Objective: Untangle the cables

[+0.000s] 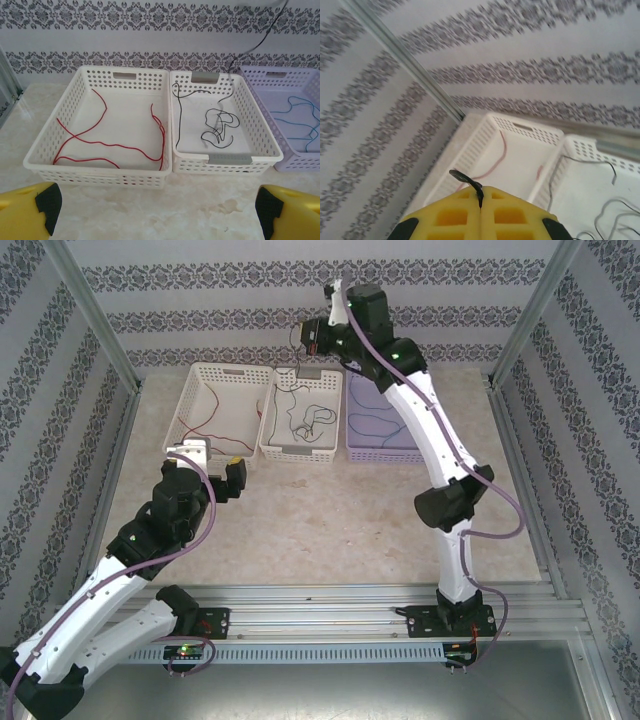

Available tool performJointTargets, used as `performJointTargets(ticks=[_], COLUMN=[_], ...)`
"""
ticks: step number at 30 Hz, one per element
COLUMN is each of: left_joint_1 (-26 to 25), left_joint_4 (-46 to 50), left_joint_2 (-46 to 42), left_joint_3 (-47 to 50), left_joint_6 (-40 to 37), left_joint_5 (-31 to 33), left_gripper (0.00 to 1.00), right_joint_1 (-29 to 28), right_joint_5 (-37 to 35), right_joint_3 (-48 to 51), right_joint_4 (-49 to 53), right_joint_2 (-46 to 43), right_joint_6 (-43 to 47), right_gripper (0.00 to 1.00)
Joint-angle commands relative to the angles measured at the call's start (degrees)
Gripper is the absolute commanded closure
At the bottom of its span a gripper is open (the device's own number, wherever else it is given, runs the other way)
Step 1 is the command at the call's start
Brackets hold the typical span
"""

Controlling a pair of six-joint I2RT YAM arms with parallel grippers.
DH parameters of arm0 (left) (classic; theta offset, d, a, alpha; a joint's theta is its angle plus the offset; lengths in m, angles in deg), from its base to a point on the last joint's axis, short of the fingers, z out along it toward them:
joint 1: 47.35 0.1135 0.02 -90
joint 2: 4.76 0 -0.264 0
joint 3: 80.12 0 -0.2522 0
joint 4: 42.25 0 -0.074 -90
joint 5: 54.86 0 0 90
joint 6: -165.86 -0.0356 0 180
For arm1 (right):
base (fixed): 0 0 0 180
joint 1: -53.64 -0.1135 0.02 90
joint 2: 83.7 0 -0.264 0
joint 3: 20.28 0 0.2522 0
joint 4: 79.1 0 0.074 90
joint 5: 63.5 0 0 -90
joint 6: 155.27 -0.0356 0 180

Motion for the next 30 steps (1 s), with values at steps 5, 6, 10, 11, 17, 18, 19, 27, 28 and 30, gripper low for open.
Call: performJointTargets(ticks=[5,6,10,11,17,18,19,27,28,30], left_joint_1=[0.3,0.3,0.2,0.2,0.2,0.2,0.2,0.1,0.1,0.1], left_joint_4=[-1.5,-1.5,-1.2,-1.3,-1.1,-1.0,-1.0,-1.0,-1.0,-1.2], left_joint_2=[-0.5,-0.5,-0.5,-0.5,-0.7,-0.7,-0.9,-0.6,-0.6,-0.5], left_joint_3=[-0.1,0.0,0.0,0.0,-0.2,-0.2,-0.2,0.1,0.0,0.2], left_joint_6=[-1.7,-1.7,-1.9,-1.9,-2.1,-2.2,-2.3,-2.5,-2.5,-2.6], left_joint_5=[2.0,2.0,1.9,1.9,1.7,1.7,1.8,2.5,2.6,2.8], left_gripper=[0.0,0.0,0.0,0.0,0.0,0.0,0.0,0.0,0.0,0.0], right_joint_1=[1.4,1.5,1.9,1.8,1.3,1.2,1.1,-3.8,-4.6,-6.1], right_joint_5=[-2.6,-2.7,-3.4,-3.4,-5.9,-6.1,-6.2,-14.4,-16.6,-21.1], right_joint_3=[2.5,2.4,3.4,3.6,2.4,1.9,1.0,7.0,10.5,21.1], right_joint_4=[1.5,2.1,4.2,4.6,9.0,10.0,11.2,8.5,6.4,-0.7], right_joint_2=[6.7,7.4,8.7,8.8,9.0,8.9,8.8,-5.9,-9.1,-17.0], right_joint_6=[4.4,4.2,2.6,2.8,3.6,3.6,3.7,14.7,17.0,21.3], right_gripper=[1.0,1.0,0.81,0.8,0.67,0.66,0.66,0.48,0.45,0.41])
